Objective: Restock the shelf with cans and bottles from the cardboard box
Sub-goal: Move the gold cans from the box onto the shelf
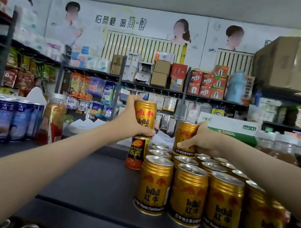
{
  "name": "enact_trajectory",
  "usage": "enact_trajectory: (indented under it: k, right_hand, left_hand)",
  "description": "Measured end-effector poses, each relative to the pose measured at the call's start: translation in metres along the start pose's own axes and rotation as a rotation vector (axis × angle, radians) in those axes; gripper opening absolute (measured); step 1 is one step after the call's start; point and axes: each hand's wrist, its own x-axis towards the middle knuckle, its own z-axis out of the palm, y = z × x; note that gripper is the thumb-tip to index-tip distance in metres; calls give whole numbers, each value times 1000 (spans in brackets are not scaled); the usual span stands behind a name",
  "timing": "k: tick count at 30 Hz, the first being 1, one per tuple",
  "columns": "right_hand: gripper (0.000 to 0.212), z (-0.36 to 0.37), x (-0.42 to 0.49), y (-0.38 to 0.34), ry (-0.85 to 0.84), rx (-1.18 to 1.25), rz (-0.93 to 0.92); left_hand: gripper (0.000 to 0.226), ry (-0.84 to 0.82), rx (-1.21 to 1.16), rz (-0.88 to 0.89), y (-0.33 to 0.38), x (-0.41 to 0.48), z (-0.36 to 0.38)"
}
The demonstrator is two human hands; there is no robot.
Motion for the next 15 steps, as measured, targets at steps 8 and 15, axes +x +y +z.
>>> enact_trajectory:
  k: [8, 15]
  right_hand:
    - [113, 4, 6, 8, 95, -206, 1]
    - [119, 5, -3, 8, 39, -254, -112]
  left_hand:
    - [85, -69, 13, 21, -17, 31, 23]
    - [86, -156, 15, 58, -30, 43, 49]
